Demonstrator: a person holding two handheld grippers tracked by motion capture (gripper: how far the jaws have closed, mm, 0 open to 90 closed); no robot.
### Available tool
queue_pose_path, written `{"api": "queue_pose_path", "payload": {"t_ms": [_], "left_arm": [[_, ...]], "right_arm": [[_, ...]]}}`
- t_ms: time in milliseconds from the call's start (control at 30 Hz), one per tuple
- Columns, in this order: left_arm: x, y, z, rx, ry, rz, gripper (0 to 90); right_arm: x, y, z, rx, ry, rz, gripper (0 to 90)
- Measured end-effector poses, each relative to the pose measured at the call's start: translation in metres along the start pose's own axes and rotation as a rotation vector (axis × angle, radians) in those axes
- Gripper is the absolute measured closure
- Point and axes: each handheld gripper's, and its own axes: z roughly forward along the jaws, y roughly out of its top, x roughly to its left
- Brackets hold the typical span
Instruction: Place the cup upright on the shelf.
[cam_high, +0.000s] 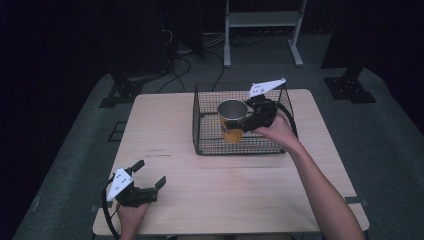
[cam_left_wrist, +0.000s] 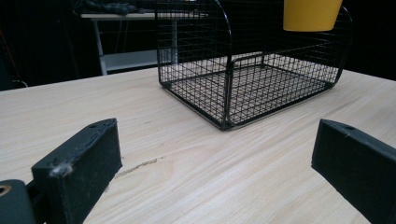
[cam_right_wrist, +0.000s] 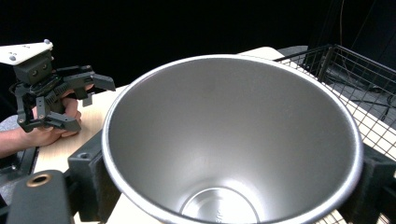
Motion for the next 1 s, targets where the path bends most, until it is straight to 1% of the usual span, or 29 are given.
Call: {"api": "queue_pose_path", "payload": {"t_ms": [167,367,467,500,533,600,700,733,800,867,933,1000], "left_arm": [[0.001,0.0,0.0,-0.001,0.004,-0.004,0.8],[0.001,0.0,-0.001,-0.005,0.003,-0.002,0.8],[0.001,0.0,-0.001,-0.005,0.004,-0.003,0.8],[0.001,0.0,-0.001,-0.005,0.004,-0.003,0.8],[0.001,0.0,-0.001,-0.006,0.005,-0.003,0.8],[0.001,0.0,-0.001,-0.004,0.004,-0.004,0.8],[0.002,0.0,-0.001,-0.007,0.005,-0.006,0.8],[0.002,0.0,-0.001,-0.008,0.005,-0.007,0.8],[0.002,0.0,-0.001,-0.008,0.006,-0.008,0.8],[0.002,0.0,-0.001,-0.007,0.006,-0.009,0.8],[0.002,0.0,-0.001,-0.008,0.006,-0.009,0.8],[0.002,0.0,-0.001,-0.009,0.009,-0.012,0.8]], "right_arm": [[-0.006,0.005,0.007,0.015,-0.004,-0.003,12.2],[-0.019,0.009,0.012,0.02,-0.012,0.024,12.1],[-0.023,0.009,0.016,0.03,-0.035,0.017,12.1],[-0.023,0.009,0.016,0.03,-0.035,0.017,12.1],[-0.027,0.008,0.019,0.027,-0.028,0.027,12.1],[-0.03,0.007,0.022,0.026,-0.023,0.026,12.2],[-0.035,0.007,0.026,0.041,-0.022,0.031,12.1],[-0.036,0.006,0.027,0.037,-0.016,0.042,12.1],[-0.039,0.006,0.03,0.048,-0.007,0.052,12.1],[-0.043,0.005,0.033,0.051,-0.014,0.048,12.1],[-0.047,0.005,0.035,0.05,-0.001,0.065,12.1],[-0.049,0.005,0.037,0.048,-0.003,0.069,12.1]]}}
